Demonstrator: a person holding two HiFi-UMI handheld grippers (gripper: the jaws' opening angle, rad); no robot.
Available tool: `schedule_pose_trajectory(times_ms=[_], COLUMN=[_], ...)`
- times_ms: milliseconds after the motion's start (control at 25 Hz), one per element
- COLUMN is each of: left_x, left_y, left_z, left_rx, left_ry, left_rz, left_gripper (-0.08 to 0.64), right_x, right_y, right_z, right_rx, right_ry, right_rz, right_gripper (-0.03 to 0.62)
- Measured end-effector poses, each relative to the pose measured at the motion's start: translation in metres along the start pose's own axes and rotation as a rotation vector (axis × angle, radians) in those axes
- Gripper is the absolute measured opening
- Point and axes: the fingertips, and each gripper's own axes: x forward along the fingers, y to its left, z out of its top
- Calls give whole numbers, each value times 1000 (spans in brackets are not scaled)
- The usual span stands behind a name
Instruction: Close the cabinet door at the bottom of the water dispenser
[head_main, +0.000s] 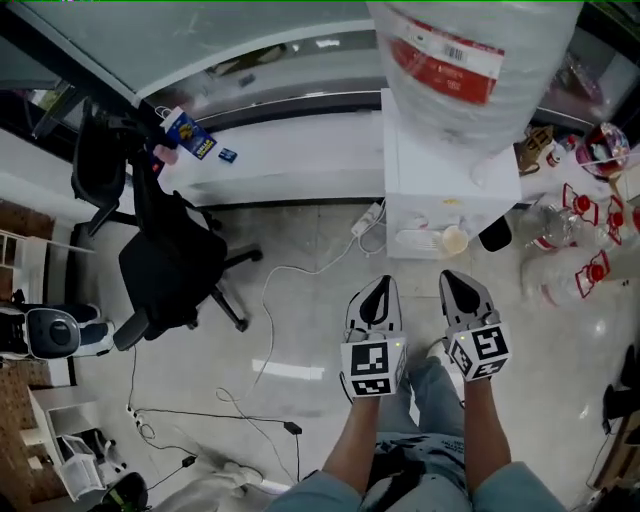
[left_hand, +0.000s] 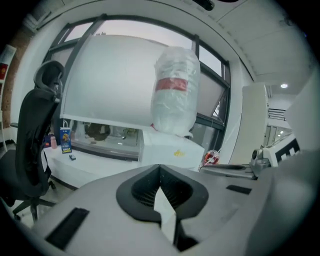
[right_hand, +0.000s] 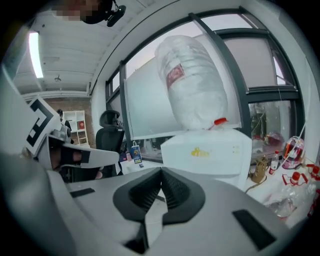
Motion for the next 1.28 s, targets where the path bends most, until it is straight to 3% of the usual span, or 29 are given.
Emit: schedule_pose_trajectory(times_ms=[320,520,760,1280], left_x=[-57,-79,-102,-105], left_y=[-4,-8,-16,-6], left_z=[138,185,213,222], left_rx=[112,164,227,237], left_ry=[-208,-305,-382,-409], left_rz=[31,17,-14,-11], left_gripper=[11,11,11,11], right_x=[-33,-51,-63,-64], right_y=[34,56,75,82], right_z=[145,189,216,242], right_rx=[-92,-76,-149,-209], right_ry=[-193,-284,-319,-380], right_rz=[-12,-19,-19,-47], right_gripper=[29,31,29,31])
